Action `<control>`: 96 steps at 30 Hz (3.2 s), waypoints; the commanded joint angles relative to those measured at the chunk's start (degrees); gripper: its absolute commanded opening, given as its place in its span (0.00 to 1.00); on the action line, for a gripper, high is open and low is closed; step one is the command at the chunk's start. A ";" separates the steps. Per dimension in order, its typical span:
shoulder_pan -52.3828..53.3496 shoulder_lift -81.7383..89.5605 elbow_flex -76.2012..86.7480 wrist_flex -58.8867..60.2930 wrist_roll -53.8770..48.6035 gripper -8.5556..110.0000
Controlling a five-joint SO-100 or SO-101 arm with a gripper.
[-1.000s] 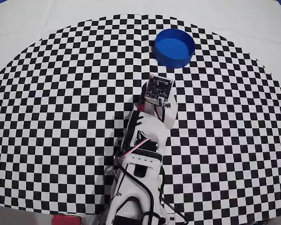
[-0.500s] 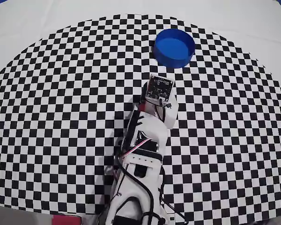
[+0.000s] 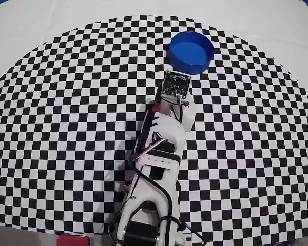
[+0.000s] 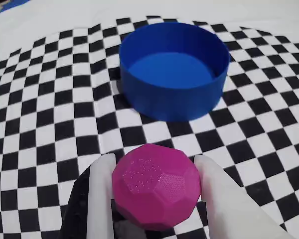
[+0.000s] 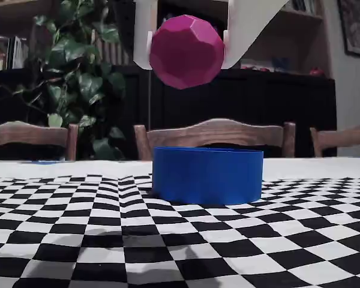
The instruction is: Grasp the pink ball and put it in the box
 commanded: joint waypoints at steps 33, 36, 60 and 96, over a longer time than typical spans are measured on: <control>0.26 -13.97 -15.12 -0.88 -0.18 0.07; 0.26 -15.29 -16.35 -0.88 -0.18 0.07; 0.70 -30.23 -29.27 -2.72 -0.18 0.07; 0.88 -46.49 -45.35 -2.90 -0.26 0.07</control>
